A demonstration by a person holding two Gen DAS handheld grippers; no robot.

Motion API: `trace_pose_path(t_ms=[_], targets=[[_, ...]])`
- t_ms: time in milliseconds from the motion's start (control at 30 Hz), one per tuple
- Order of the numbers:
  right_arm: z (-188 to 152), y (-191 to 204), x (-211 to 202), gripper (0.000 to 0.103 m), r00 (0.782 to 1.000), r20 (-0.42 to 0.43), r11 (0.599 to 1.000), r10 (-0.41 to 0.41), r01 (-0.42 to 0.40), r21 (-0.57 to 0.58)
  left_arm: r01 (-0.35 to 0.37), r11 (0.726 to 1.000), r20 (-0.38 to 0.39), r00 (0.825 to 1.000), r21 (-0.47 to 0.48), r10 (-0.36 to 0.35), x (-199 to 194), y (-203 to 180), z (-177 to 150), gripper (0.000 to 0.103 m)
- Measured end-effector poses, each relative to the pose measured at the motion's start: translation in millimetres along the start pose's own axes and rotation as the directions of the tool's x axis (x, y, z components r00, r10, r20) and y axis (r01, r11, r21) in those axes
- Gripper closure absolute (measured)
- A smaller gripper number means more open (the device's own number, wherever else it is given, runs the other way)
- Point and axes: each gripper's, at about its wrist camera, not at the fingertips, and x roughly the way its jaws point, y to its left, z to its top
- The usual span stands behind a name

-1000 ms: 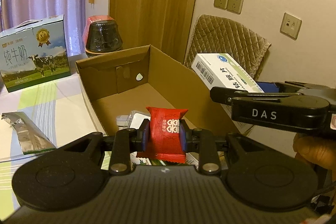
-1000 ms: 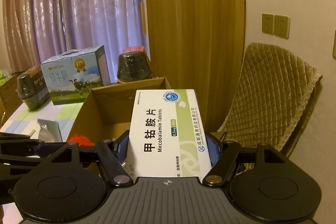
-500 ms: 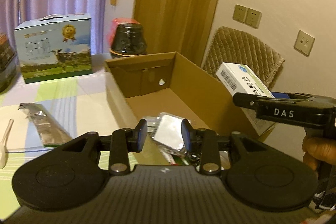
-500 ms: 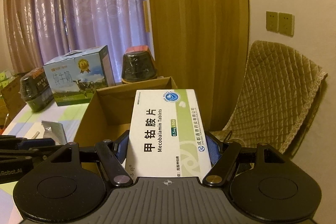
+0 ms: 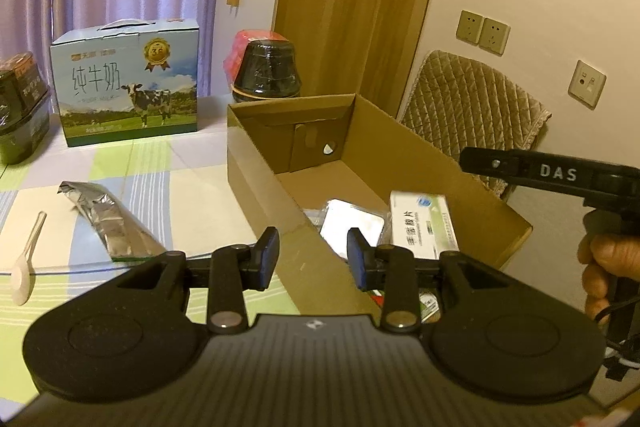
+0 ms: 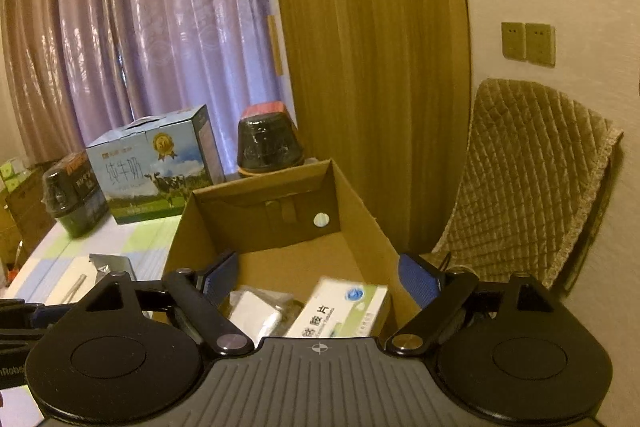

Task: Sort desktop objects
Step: 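Open the right tool to drop the medicine box into the cardboard box, then move both open tools back over the spoon and foil bag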

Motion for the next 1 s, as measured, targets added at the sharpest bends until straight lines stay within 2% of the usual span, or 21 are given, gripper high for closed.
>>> trace_pose_path(t_ms=[267,667,767,833,1000], targets=[[-0.7,10.7,-24.9,0.016,1.0,0.012,1.0,0.011,-0.011,-0.011,-0.017,1.0,-0.012,1.0,0.006,0.017,-20.6,3.8,-8.2,0.066],[-8.5,59.2,-43.6,0.009,0.996,0.014,0.995,0.086,-0.085,-0.043,-0.066,0.998,-0.022,0.998,0.006,0.067,-61.8,27.4,-26.3,0.048],[-9.7,74.1,-44.2,0.008,0.994,0.011,0.993,0.112,-0.111,-0.047,-0.091,0.996,-0.022,0.996,-0.002,0.091,-72.8,40.4,-30.0,0.036],[-10.5,83.8,-44.7,0.006,0.991,0.008,0.99,0.13,-0.129,-0.054,-0.115,0.993,-0.023,0.993,0.0,0.114,-80.4,50.6,-33.3,0.021],[-15.4,114.5,-48.4,0.002,0.983,0.0,0.978,0.186,-0.185,-0.093,-0.183,0.983,-0.024,0.983,0.015,0.183,-100.9,84.0,-47.0,0.008]])
